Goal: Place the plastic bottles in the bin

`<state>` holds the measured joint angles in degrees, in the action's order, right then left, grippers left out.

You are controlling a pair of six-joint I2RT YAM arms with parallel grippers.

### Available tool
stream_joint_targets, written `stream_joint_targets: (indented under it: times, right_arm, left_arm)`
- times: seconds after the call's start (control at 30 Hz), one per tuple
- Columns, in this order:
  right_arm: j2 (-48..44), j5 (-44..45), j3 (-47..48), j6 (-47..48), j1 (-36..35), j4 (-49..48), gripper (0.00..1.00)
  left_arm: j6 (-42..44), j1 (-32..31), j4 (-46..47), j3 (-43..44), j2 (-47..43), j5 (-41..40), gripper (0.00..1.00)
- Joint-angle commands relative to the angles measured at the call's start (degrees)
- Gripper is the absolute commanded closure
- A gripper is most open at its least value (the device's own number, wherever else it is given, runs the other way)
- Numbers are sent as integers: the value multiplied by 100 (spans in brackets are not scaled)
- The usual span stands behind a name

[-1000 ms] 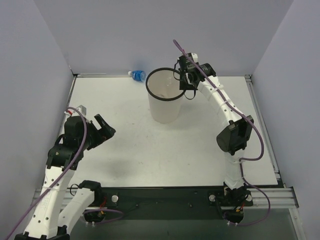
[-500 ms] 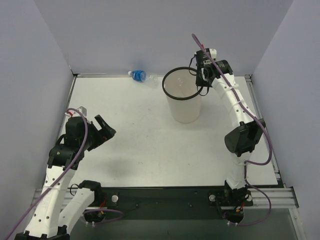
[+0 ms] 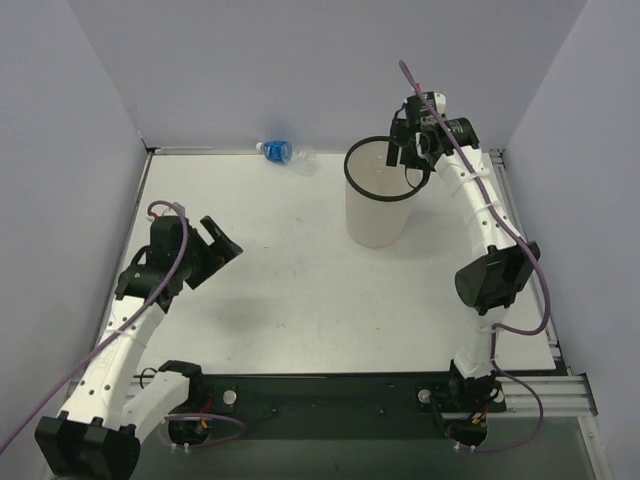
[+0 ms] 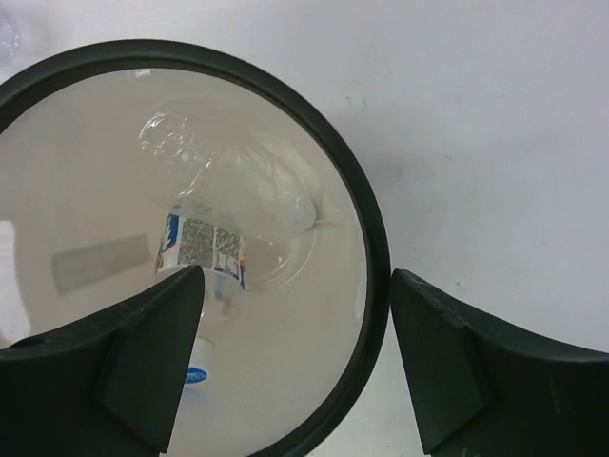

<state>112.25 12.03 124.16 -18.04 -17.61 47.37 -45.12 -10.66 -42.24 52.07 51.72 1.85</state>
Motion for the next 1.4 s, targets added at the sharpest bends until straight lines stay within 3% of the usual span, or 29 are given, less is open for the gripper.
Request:
stream_joint_targets:
  times: [0.0, 0.17, 0.3, 0.63, 0.87, 1.37]
  right_arm:
    - [-809, -192, -93, -164, 20, 9, 26]
    - [-1703, -402, -724, -261, 20, -9, 26]
    - [-2496, -430, -1453, -208, 20, -114, 25]
    - [-3973, -438, -2562, -191, -15, -27, 25]
    - [-4649, -491, -3177, -472, -67, 9, 25]
    - [-4466, -439, -2933, -419, -68, 176, 25]
  left_arm:
    - [-953, -33, 1085, -127, 538, 254, 3]
    - [-2111, -235, 2182, -224, 1198, 124, 3]
    - [-2580, -569, 2895, 188, 2338, -263, 3]
    - [-3389, -982, 3924, 2297, 4942, -1028, 3]
    - [-3793, -965, 4627, 3782, 6533, -906, 2]
    - [-4329, -859, 3653, 7035, 8968, -1125, 3]
